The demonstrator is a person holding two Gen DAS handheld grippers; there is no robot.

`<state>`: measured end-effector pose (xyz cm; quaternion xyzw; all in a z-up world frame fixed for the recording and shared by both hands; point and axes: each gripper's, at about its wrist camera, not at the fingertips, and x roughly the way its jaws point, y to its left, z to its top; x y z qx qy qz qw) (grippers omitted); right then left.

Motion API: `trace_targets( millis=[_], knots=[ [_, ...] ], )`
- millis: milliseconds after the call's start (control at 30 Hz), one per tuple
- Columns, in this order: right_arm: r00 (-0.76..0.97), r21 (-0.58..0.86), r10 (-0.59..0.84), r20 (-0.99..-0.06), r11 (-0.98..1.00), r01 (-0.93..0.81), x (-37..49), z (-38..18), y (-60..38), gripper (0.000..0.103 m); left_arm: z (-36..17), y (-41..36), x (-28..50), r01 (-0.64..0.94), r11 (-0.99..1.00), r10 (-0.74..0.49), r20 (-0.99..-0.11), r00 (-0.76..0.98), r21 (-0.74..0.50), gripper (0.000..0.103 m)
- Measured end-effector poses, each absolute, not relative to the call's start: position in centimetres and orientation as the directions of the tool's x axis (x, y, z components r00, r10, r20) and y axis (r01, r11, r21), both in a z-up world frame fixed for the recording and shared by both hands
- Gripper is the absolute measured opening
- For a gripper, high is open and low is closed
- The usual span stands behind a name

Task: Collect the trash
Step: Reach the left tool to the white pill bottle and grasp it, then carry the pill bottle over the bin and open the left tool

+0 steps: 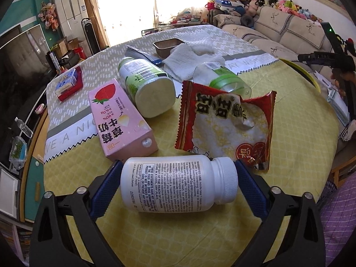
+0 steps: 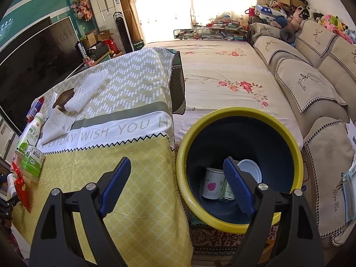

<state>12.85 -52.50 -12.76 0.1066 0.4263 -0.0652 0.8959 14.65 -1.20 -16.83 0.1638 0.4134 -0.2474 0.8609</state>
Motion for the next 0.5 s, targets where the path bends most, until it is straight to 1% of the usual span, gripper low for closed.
trace_targets(
  millis=[67, 267, 500],
  knots=[
    [0.629, 0.137, -0.024, -0.777, 0.969, 0.206, 12.8, -12.8, -52.5, 0.08, -17.2, -1.2, 14.8, 0.561, 0.825, -0.288, -0.803, 0.522, 0.069, 0.084],
    [0.637, 0.146, -0.021, -0.77, 0.967, 0.208, 12.3, -12.6, -52.7, 0.081, -16.7, -0.7, 14.2, 0.555, 0.829, -0.294, -0.792, 0.535, 0.067, 0.084],
    [0.659, 0.155, -0.024, -0.752, 0.965, 0.212, 11.4, -11.9, -53.2, 0.081, -12.6, -0.5, 12.6, 0.55, 0.834, -0.344, -0.735, 0.584, 0.047, 0.084]
  ],
)
